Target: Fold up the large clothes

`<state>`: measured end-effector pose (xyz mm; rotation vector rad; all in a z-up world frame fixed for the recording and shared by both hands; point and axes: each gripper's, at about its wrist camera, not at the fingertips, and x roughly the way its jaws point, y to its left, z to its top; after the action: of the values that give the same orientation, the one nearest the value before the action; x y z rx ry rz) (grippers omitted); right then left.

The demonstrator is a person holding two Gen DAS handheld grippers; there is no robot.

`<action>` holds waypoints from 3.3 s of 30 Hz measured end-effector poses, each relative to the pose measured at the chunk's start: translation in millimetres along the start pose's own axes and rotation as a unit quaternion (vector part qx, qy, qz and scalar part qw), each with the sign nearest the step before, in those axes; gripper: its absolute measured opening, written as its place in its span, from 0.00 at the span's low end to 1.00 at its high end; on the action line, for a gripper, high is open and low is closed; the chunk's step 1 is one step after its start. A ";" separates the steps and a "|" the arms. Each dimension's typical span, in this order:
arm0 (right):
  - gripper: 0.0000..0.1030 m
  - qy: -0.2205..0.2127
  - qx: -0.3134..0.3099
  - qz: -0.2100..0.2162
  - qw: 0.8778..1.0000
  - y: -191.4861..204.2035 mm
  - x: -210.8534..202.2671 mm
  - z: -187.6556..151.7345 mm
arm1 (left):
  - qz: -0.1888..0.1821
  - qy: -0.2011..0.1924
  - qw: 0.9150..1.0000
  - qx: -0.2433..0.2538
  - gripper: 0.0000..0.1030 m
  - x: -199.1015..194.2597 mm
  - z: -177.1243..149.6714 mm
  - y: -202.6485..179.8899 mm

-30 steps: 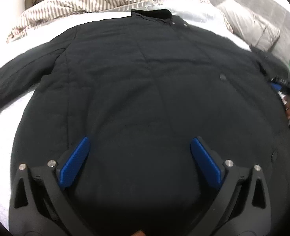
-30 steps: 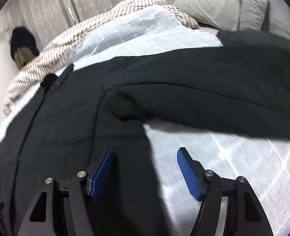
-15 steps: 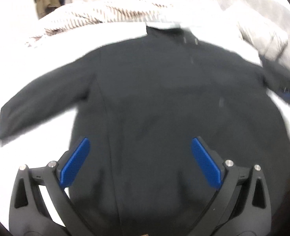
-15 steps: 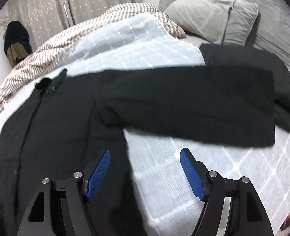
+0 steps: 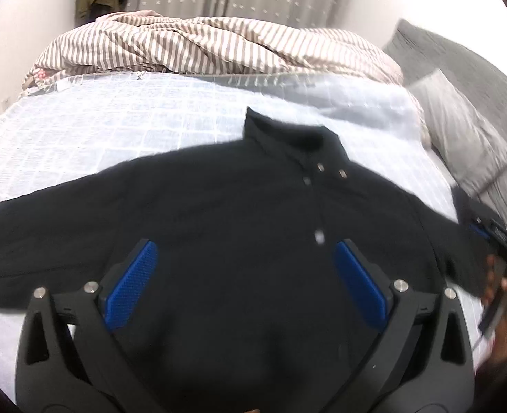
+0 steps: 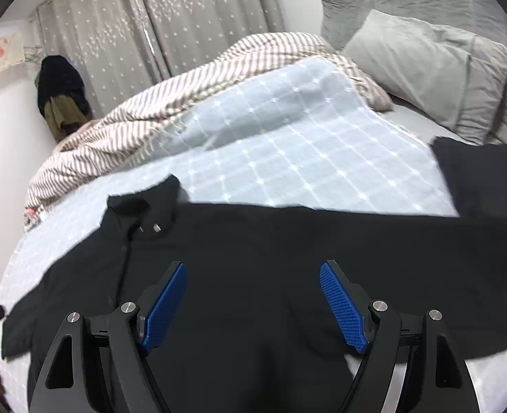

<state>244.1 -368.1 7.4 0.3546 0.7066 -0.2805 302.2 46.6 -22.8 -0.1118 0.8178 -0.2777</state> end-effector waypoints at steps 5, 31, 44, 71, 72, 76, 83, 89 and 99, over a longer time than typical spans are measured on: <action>0.79 0.013 -0.038 0.051 0.998 46.2 55.5 10.8 | 0.016 -0.010 0.999 -0.030 0.99 75.5 5.3 -2.8; 0.04 -0.008 -0.209 0.183 0.961 224.0 221.4 40.1 | -0.053 -0.012 0.990 -0.132 0.99 114.0 6.3 62.2; 0.15 0.127 -0.273 0.248 0.921 308.7 245.5 -33.9 | -0.047 -0.032 0.984 -0.167 0.99 108.5 9.1 84.4; 0.60 0.101 -0.106 0.049 0.988 169.1 233.0 0.5 | -0.042 -0.004 0.988 -0.150 0.99 121.4 7.1 69.8; 0.60 0.101 -0.094 0.066 0.988 162.7 230.3 -1.6 | -0.038 -0.002 0.988 -0.148 0.99 122.0 7.0 67.8; 0.61 0.116 -0.082 0.061 0.988 152.6 190.1 -8.2 | -0.027 0.003 0.990 -0.137 0.99 118.2 8.5 59.5; 0.73 0.095 -0.068 0.063 0.991 126.9 92.2 -20.7 | 0.001 0.021 0.990 -0.139 0.99 85.8 4.7 45.2; 0.80 0.083 -0.028 0.050 0.995 92.2 17.3 -41.2 | 0.030 0.036 0.992 -0.119 0.99 20.4 -5.3 49.7; 0.82 0.108 -0.021 0.066 0.992 79.2 -51.7 -83.0 | 0.105 0.028 0.984 -0.142 0.99 -71.9 -45.8 117.9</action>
<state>187.5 -255.9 1.2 0.3941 0.8957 -0.1018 245.7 180.6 -27.5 -0.2851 0.9138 0.0360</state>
